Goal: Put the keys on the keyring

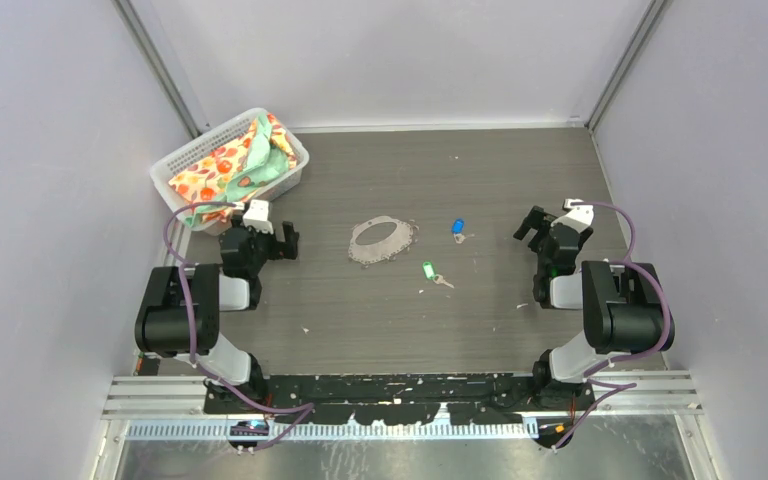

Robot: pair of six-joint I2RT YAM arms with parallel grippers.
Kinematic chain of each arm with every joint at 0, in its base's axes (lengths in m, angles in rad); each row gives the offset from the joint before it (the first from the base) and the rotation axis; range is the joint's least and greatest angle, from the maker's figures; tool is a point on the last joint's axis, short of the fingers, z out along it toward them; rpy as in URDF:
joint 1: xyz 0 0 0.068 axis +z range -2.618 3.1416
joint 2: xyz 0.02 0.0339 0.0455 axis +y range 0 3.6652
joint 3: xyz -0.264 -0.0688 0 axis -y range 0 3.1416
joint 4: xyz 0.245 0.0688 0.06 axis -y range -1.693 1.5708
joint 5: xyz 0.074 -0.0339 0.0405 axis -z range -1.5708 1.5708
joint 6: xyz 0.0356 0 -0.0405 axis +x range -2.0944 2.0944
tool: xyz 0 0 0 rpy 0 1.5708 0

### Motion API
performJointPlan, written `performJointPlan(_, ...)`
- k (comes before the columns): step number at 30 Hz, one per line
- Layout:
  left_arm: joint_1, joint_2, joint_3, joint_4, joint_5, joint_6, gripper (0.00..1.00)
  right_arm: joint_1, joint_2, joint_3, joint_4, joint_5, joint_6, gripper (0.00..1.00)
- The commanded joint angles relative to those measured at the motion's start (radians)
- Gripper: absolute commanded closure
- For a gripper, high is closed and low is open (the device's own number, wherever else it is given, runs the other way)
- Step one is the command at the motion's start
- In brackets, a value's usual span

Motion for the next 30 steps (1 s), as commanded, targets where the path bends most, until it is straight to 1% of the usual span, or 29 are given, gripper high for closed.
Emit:
performJointPlan(1,-0.004,-0.013,0.001,0.035,-0.007,-0.005,0.00,0.004,-0.004,0.000,0.033,0.017,-0.010,0.00)
performJointPlan(11,-0.004,-0.015,0.000,0.036,-0.008,-0.007,0.00,0.004,-0.003,-0.001,0.034,0.019,-0.011,0.00)
performJointPlan(12,-0.002,-0.020,0.003,0.035,-0.007,-0.009,0.00,0.005,-0.011,-0.002,0.032,0.058,0.000,0.00)
performJointPlan(13,0.001,-0.039,0.017,-0.002,-0.003,-0.008,0.00,0.007,-0.034,-0.003,0.014,0.091,0.008,0.00)
performJointPlan(14,0.001,-0.065,0.037,-0.057,0.005,-0.007,0.00,0.016,-0.067,0.004,-0.026,0.136,0.012,0.00)
performJointPlan(16,0.001,-0.134,0.118,-0.265,0.034,-0.002,0.00,0.025,-0.170,0.030,-0.161,0.217,0.033,0.00)
performJointPlan(19,0.001,-0.190,0.270,-0.645,0.138,0.089,0.00,0.027,-0.300,0.065,-0.290,0.169,0.043,0.00)
performJointPlan(20,0.001,-0.194,0.315,-0.706,0.166,0.107,0.00,0.025,-0.332,0.085,-0.320,0.197,0.156,0.00)
performJointPlan(21,0.001,-0.194,0.362,-0.807,0.196,0.131,0.00,0.025,-0.357,0.112,-0.384,0.252,0.293,0.00)
performJointPlan(22,0.001,-0.191,0.404,-0.932,0.223,0.157,0.00,0.025,-0.373,0.138,-0.465,0.271,0.396,0.00)
performJointPlan(23,0.001,-0.190,0.448,-1.019,0.248,0.179,0.00,0.025,-0.389,0.165,-0.527,0.245,0.457,0.00)
performJointPlan(25,0.001,-0.183,0.521,-1.175,0.290,0.219,0.00,0.025,-0.385,0.207,-0.583,0.106,0.485,0.00)
performJointPlan(27,0.000,-0.176,0.580,-1.302,0.338,0.262,0.00,0.026,-0.349,0.230,-0.570,-0.091,0.469,0.00)
performJointPlan(29,-0.017,-0.164,0.630,-1.392,0.354,0.292,0.00,0.044,-0.295,0.240,-0.512,-0.277,0.453,0.00)
performJointPlan(30,-0.030,-0.155,0.657,-1.434,0.352,0.303,0.00,0.067,-0.270,0.255,-0.505,-0.327,0.427,0.00)
